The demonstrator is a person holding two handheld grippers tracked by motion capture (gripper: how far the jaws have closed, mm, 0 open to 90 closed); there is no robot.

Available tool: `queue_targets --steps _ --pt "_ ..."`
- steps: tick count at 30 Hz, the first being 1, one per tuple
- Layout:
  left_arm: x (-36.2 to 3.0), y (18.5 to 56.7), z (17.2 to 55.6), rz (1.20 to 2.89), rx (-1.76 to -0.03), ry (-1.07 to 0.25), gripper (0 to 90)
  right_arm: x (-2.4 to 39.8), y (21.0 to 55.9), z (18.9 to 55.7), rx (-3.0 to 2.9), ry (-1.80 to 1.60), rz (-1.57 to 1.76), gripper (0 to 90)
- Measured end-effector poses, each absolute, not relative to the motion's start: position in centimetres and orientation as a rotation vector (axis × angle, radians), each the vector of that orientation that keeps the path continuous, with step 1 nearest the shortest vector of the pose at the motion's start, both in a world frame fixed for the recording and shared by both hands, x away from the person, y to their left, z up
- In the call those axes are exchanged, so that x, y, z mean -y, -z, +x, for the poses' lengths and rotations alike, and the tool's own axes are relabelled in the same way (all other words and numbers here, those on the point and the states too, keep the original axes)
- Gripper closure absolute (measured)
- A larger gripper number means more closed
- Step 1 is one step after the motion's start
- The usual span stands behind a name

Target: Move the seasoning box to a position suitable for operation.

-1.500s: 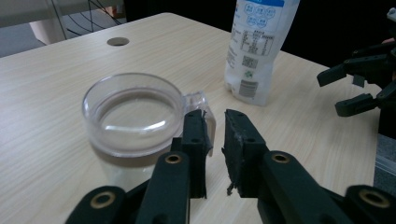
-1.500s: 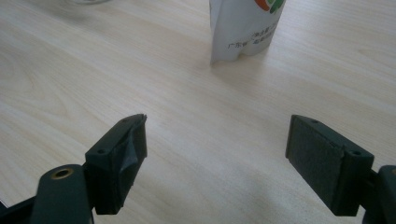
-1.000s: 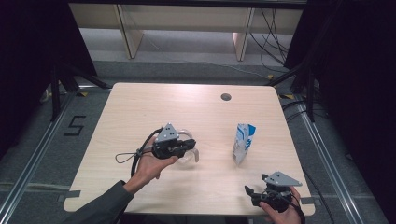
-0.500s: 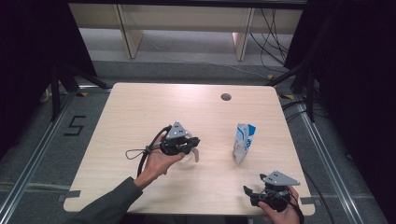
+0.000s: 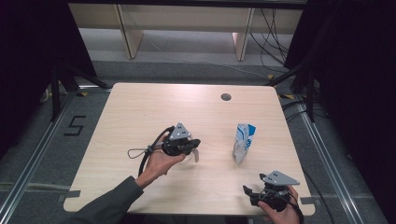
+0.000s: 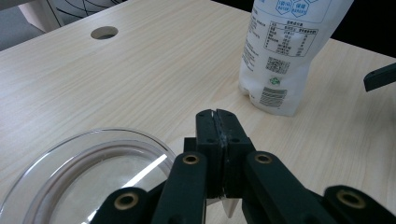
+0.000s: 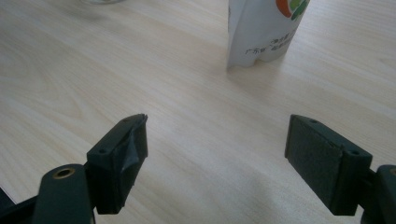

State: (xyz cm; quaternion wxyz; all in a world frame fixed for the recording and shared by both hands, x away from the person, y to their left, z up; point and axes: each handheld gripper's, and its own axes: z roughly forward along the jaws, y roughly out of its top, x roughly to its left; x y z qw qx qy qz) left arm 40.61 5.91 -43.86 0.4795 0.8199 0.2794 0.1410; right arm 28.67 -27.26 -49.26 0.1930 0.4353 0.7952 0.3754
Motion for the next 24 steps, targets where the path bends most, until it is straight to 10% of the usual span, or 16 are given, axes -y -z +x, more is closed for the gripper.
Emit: queue_targets --steps 24 --pt "-8.8 43.7 38.5 2.063 -0.614 -0.413 88.1 27.1 49.4 28.8 -2.251 -1.060 1.229 22.2"
